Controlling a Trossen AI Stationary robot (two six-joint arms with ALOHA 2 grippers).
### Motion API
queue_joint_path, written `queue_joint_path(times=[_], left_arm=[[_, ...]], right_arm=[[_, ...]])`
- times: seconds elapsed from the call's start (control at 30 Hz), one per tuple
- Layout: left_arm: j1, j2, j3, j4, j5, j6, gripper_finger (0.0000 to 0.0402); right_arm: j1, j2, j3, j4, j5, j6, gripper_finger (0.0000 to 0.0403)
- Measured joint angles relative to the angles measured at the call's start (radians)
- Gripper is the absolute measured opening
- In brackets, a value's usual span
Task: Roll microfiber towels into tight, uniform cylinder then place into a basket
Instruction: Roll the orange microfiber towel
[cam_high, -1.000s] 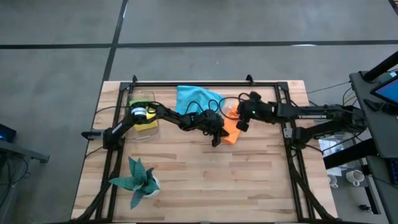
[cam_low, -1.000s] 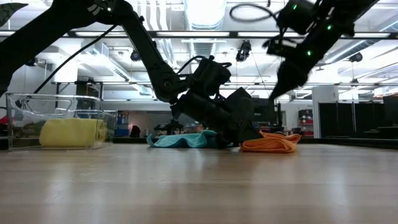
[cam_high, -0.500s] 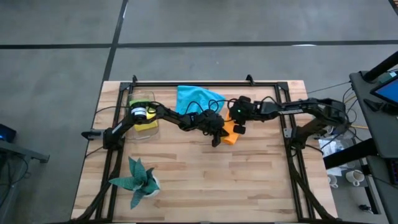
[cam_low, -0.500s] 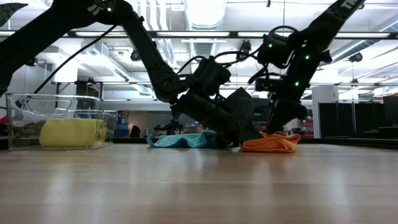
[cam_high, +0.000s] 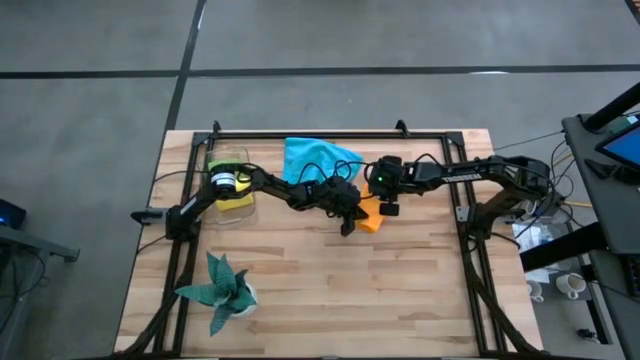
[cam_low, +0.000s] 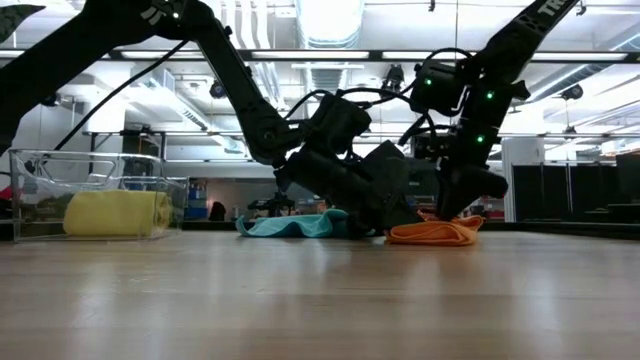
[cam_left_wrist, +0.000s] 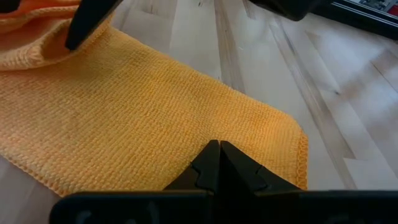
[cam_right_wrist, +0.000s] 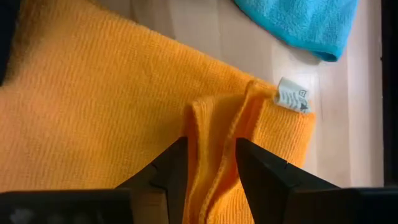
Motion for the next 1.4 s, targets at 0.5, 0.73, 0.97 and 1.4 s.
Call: queue_joint_path(times=[0.5,0.73,0.97,1.4], left_arm=[[-0.001,0.000,-0.002,0.012,0.000,0.000,0.0000],[0.000,0.000,-0.002,0.012,0.000,0.000,0.0000],[0.000,0.000,-0.002,0.013,0.000,0.000,0.0000],[0.000,0.000,-0.002,0.013,0.000,0.000,0.0000]], right_arm=[[0.029,0.032,0.000,0.060,-0.013,-0.052,0.0127],[0.051,0.029,0.006,0.061,0.003,-0.094,0.0110],[0.051,0.029,0.007,0.064,0.028,-0.098,0.0083],[0.049,0.029,0.007,0.068,0.033,-0.114,0.0065]])
